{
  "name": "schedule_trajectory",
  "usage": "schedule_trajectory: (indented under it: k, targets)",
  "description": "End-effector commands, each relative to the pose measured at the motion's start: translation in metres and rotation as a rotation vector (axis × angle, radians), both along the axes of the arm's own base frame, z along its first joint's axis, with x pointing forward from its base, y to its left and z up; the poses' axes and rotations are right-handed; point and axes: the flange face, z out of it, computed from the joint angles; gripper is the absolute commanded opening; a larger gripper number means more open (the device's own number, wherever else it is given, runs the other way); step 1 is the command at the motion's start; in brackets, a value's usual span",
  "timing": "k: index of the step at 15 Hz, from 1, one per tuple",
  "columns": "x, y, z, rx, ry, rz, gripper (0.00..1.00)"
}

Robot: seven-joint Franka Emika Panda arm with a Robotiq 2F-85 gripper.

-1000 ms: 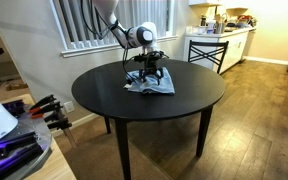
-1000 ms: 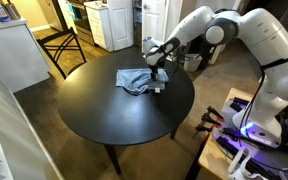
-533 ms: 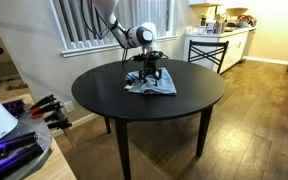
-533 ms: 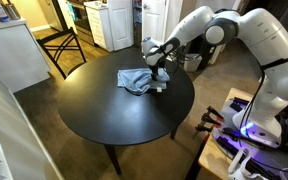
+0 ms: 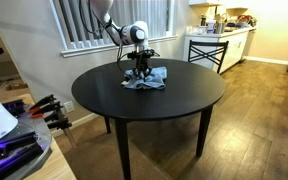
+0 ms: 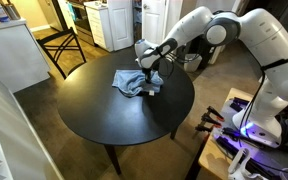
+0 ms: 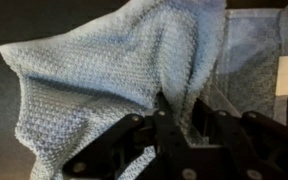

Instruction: Use the blue towel to wipe the table.

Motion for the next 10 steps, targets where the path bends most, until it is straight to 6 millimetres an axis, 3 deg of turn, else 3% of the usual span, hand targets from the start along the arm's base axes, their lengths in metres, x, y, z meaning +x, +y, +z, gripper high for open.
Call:
schedule_trajectory:
  k: [1, 10]
  targets:
    - [-0.005, 0.054, -0.012, 0.047, 0.025, 0.094, 0.03]
    - [-0.026, 0.196, -0.019, 0.109, 0.058, 0.311, 0.06]
